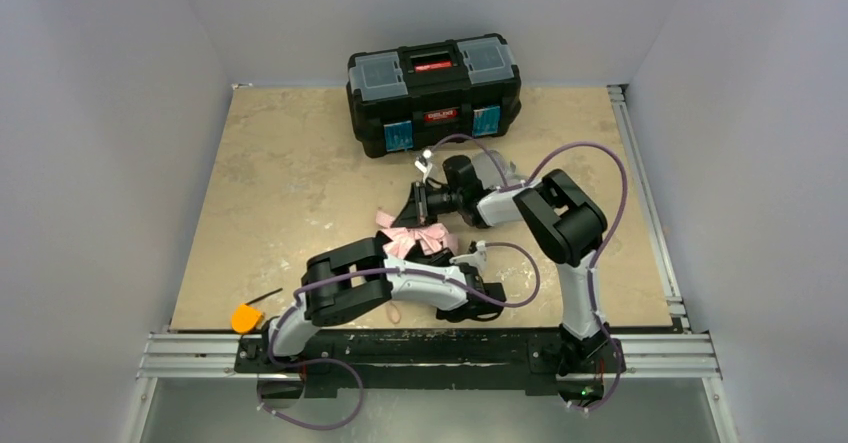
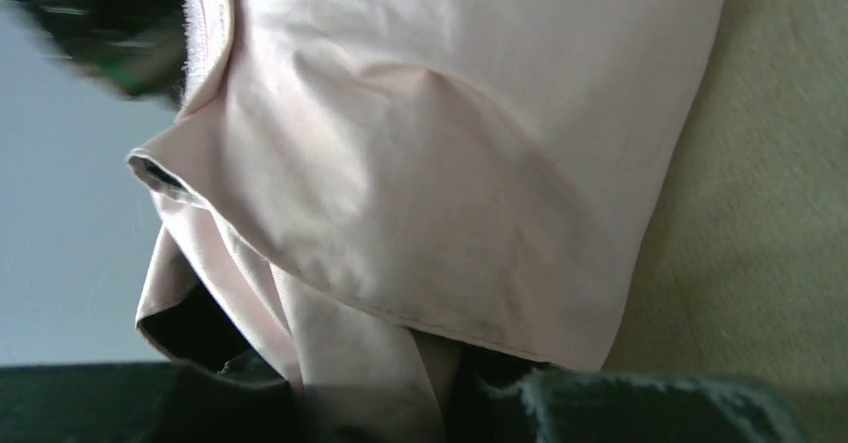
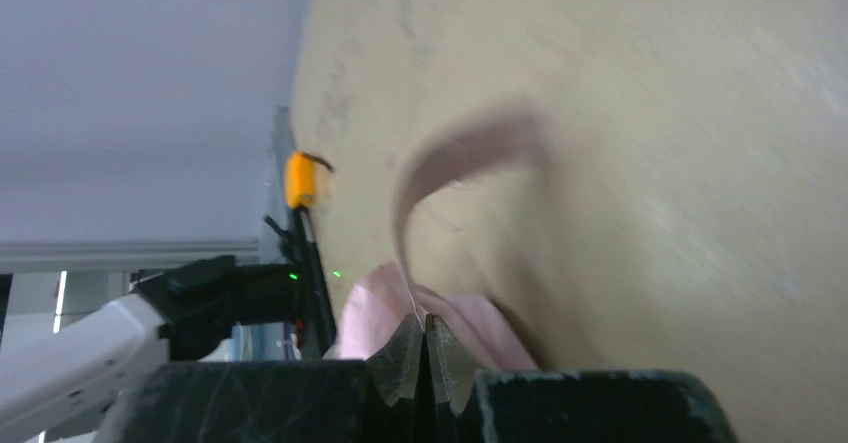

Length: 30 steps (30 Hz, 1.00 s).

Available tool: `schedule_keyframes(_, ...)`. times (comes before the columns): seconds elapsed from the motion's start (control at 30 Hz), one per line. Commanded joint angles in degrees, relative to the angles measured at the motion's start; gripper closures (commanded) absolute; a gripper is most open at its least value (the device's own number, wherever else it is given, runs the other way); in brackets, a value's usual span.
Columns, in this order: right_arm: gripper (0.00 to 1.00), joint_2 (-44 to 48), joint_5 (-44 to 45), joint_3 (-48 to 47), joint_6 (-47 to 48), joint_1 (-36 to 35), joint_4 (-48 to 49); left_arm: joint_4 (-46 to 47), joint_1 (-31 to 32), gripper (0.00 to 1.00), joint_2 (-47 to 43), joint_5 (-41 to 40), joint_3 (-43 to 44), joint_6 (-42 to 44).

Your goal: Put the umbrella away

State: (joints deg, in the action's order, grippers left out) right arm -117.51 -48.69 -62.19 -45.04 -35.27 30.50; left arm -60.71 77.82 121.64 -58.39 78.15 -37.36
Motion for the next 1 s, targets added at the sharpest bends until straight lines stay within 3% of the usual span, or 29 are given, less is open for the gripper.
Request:
schedule_keyframes(0.0, 1.00, -5.9, 2.9, 6.1, 2.1, -0.2, -0.5, 10.6, 1.2, 0.95, -1.9, 13.1, -2.3, 7.7)
schedule_keyframes(0.07, 1.00, -7.8, 3.2, 8.3, 2.1, -0.2, 1.3, 12.4, 1.2, 0.87, -2.9, 15.5, -3.4, 9.1)
schedule_keyframes(0.2, 1.00, -8.2, 5.0, 10.7, 3.0, -0.2, 2.7, 13.8, 1.2, 0.61, -5.8, 18.9, -4.4, 12.0)
schedule_keyframes(0.33, 1.00, -7.5, 6.4, 11.3, 4.5, -0.2, 1.8, 10.7, 1.0, 0.42, -10.1, 21.3, -3.4, 14.0)
schedule_keyframes(0.37, 1.00, -7.2, 6.7, 11.3, 4.8, -0.2, 1.5, 9.1, 0.9, 0.29, -11.2, 21.3, -2.6, 14.2)
schedule_keyframes(0.4, 1.00, -7.0, 7.1, 11.1, 5.3, -0.2, 0.9, 7.8, 0.7, 0.10, -12.5, 22.2, -1.9, 14.8)
schedule_keyframes(0.43, 1.00, -6.7, 7.5, 11.0, 5.6, -0.2, 0.4, 6.9, 0.4, 0.03, -14.1, 23.3, -1.5, 15.4)
schedule_keyframes(0.6, 1.00, -5.9, 8.8, 10.2, 6.1, -0.2, -0.2, 2.1, -1.0, 0.00, -21.3, 29.6, 1.4, 17.8)
schedule_keyframes(0.8, 1.00, -5.6, 8.9, 9.8, 6.3, -0.2, -0.4, -4.7, -3.8, 0.00, -27.1, 31.6, 6.4, 17.6)
schedule_keyframes(0.97, 1.00, -4.9, 8.7, 9.8, 6.3, -0.2, -0.4, 0.3, -11.2, 0.00, -32.1, 37.3, 1.7, 19.7)
